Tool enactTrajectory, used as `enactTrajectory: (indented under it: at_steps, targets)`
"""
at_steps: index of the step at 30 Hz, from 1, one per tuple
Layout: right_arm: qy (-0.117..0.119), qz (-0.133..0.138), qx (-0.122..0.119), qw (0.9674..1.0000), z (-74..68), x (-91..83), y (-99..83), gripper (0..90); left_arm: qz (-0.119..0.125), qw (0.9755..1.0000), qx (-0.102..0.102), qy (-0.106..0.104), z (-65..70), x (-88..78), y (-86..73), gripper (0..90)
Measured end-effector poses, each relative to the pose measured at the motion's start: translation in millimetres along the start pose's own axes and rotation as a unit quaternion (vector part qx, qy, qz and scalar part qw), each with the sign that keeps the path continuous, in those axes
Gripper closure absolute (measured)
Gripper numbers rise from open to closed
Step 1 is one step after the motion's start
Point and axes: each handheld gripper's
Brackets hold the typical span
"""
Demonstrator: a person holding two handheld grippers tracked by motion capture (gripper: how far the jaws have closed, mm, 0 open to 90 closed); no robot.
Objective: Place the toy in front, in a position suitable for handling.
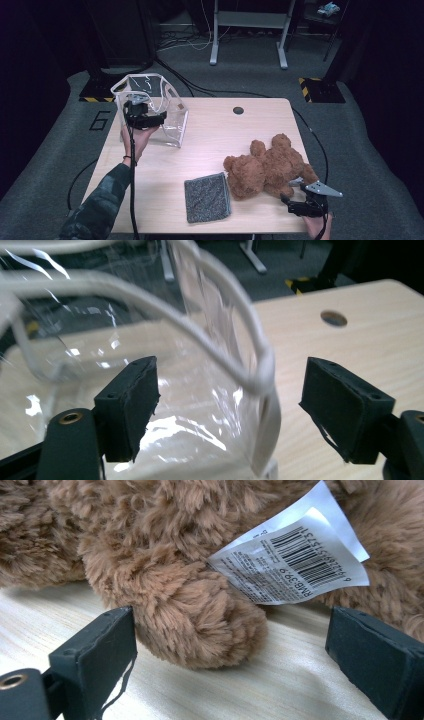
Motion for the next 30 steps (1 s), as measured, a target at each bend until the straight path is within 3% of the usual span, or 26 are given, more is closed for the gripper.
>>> enactTrajectory:
  at_steps: [2,6,11,13,19,30]
  targets:
    - [0.001,-0.002,0.000,1.0000,0.1,0.0,0.1,5.4,-0.018,0.9998,-0.007,-0.003,3.3,11.1,-13.4,27.5]
    - [0.001,-0.002,0.000,1.0000,0.1,0.0,0.0,5.5,-0.041,0.9992,-0.002,0.003,8.5,29.2,-29.3,41.6]
    - [0.000,-0.001,0.002,1.0000,0.1,0.1,0.1,5.8,-0.032,0.9993,-0.015,0.013,8.9,44.2,-37.8,64.0]
    - [0.000,-0.001,0.001,1.0000,0.1,0.0,0.0,5.9,-0.025,0.9993,-0.017,0.021,10.1,47.4,-38.2,68.5]
    - [0.001,0.000,0.000,1.0000,0.2,0.0,-0.1,6.0,-0.003,0.9981,-0.032,0.053,9.9,51.3,-38.7,75.9]
    - [0.000,-0.001,0.001,1.0000,0.0,0.2,0.1,6.1,0.013,0.9941,-0.057,0.092,-7.5,58.6,-41.0,77.6]
Point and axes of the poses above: each handheld gripper's, and its own axes: x roughly forward along the jaws, y roughly out of its top, z roughly to its right, and after that the axes turned 7 degrees about y, right-handed
